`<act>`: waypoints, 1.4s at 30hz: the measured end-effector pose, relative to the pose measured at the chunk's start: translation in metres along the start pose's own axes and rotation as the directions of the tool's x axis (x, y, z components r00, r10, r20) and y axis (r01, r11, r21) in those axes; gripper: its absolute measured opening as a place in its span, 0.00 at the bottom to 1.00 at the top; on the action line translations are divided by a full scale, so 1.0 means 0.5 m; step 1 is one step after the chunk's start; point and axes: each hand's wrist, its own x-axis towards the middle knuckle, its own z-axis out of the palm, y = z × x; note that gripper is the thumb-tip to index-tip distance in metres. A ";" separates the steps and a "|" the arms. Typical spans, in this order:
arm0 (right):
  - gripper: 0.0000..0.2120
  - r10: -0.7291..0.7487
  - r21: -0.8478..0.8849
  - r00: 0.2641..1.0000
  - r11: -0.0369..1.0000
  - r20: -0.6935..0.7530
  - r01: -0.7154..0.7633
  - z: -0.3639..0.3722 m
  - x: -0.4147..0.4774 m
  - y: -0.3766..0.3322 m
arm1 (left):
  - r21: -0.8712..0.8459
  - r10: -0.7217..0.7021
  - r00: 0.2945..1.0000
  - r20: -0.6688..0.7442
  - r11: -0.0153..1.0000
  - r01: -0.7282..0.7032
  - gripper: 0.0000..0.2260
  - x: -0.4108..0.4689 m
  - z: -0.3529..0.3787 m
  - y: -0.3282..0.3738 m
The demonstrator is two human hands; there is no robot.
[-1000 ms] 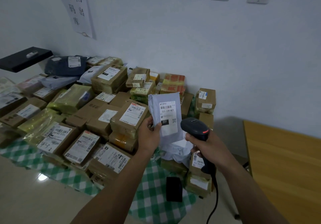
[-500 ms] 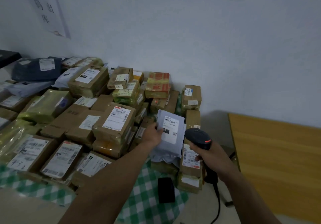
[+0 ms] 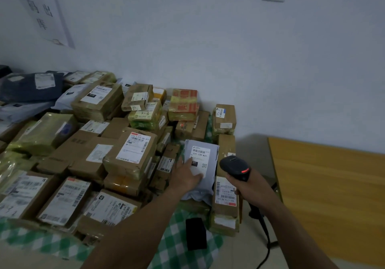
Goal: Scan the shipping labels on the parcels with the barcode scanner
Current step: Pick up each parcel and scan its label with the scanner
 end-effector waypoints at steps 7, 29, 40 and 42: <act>0.09 -0.126 -0.175 0.982 0.980 -0.142 0.100 -0.044 0.091 -0.022 | -0.156 0.123 0.979 -0.164 0.977 -0.148 0.33 0.018 -0.048 0.010; 0.29 -0.146 -0.209 0.984 0.964 0.098 0.164 -0.133 0.601 -0.039 | -0.028 -0.073 0.928 -0.366 0.997 0.067 0.27 0.488 -0.170 0.184; 0.26 -0.089 -0.157 0.973 0.980 0.211 0.123 -0.091 0.681 -0.002 | -0.102 -0.275 0.912 -0.305 0.961 0.256 0.67 0.640 -0.165 0.137; 0.26 -0.066 -0.136 0.975 0.986 0.211 0.096 -0.086 0.679 0.004 | -0.127 -0.289 0.914 -0.284 0.956 0.263 0.72 0.647 -0.160 0.129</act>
